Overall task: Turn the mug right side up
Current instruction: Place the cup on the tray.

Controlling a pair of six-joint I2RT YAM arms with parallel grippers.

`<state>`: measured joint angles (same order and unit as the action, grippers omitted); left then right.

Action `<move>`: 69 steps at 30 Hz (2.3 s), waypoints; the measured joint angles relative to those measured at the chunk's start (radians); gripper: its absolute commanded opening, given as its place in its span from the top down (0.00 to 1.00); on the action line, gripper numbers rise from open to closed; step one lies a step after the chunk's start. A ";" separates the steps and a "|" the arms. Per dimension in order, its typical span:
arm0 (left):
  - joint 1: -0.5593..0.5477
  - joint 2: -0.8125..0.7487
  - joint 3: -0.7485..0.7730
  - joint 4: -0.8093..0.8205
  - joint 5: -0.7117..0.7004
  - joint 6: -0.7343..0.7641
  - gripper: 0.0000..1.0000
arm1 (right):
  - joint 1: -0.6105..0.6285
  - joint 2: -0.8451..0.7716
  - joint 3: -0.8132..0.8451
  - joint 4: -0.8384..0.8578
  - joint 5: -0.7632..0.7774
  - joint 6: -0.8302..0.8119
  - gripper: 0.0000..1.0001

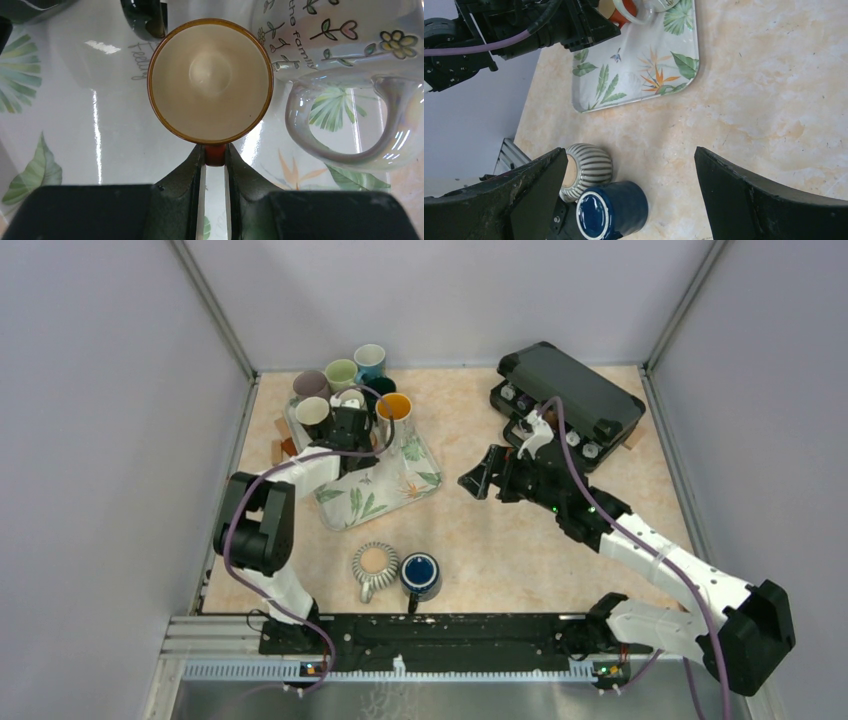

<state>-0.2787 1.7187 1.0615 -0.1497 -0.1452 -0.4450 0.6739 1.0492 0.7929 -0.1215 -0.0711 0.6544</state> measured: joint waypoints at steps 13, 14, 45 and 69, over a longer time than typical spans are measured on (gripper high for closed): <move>0.003 0.069 0.066 -0.001 0.026 0.011 0.83 | 0.000 -0.002 0.000 0.000 0.002 0.000 0.01; 0.003 0.070 0.068 -0.002 0.026 0.011 0.80 | 0.000 -0.002 0.000 0.000 0.002 0.000 0.01; 0.004 -0.156 0.082 -0.115 0.132 0.014 0.34 | 0.003 0.060 0.002 -0.035 0.001 -0.011 0.01; 0.019 -0.515 -0.017 -0.167 0.332 0.055 0.02 | 0.453 0.232 0.096 -0.196 0.316 0.003 0.01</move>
<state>-0.2600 1.2034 1.0447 -0.3172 0.1864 -0.3904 1.1267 1.2808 0.8886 -0.3172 0.2451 0.6579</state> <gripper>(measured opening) 0.984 0.987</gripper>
